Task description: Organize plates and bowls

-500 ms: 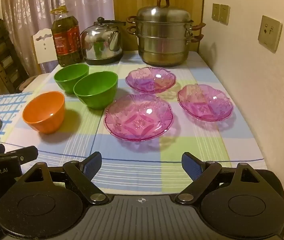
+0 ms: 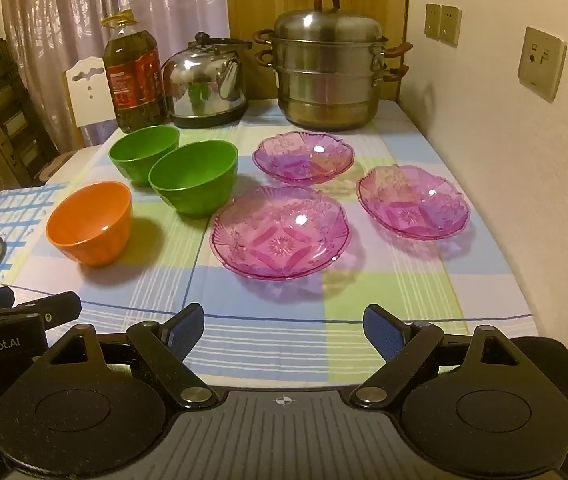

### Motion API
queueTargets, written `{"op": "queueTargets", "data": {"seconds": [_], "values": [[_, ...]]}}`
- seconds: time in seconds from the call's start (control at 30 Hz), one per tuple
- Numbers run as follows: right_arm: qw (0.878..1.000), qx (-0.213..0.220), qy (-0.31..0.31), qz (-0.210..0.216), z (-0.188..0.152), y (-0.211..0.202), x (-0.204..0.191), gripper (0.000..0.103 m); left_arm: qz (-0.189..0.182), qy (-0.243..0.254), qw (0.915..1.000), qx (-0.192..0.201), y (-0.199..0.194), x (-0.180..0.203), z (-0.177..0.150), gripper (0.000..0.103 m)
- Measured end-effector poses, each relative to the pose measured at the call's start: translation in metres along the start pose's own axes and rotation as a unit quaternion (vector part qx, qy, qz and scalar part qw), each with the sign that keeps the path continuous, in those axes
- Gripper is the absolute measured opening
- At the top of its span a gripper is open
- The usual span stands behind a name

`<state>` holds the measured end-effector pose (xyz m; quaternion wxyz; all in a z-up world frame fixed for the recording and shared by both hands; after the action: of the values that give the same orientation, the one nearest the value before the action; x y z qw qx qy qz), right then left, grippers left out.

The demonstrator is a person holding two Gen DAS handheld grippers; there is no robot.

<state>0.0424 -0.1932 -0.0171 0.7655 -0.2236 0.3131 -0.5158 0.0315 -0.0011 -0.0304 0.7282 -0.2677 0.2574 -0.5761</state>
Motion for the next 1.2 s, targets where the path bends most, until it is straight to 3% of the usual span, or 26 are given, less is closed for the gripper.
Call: {"op": "queueTargets", "data": {"seconds": [1.2], "values": [[1.0,-0.004,0.006,0.003,-0.0027,0.0007,0.0013,0.087,-0.01,0.007,0.9999,0.002,-0.0017,0.0039,-0.0007,0.086]]}}
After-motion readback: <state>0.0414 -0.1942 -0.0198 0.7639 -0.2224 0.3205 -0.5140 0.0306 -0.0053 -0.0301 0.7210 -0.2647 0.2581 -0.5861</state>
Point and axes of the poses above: each gripper's, at about its wrist camera, not at the fingertips, and y roughly the way its jaws point, x to its right, z to its top, the point moved 4 cm from there along y, roughly the way its jaws point, and after that the axes turned 13 degrees about z, right-handed, at the moved point
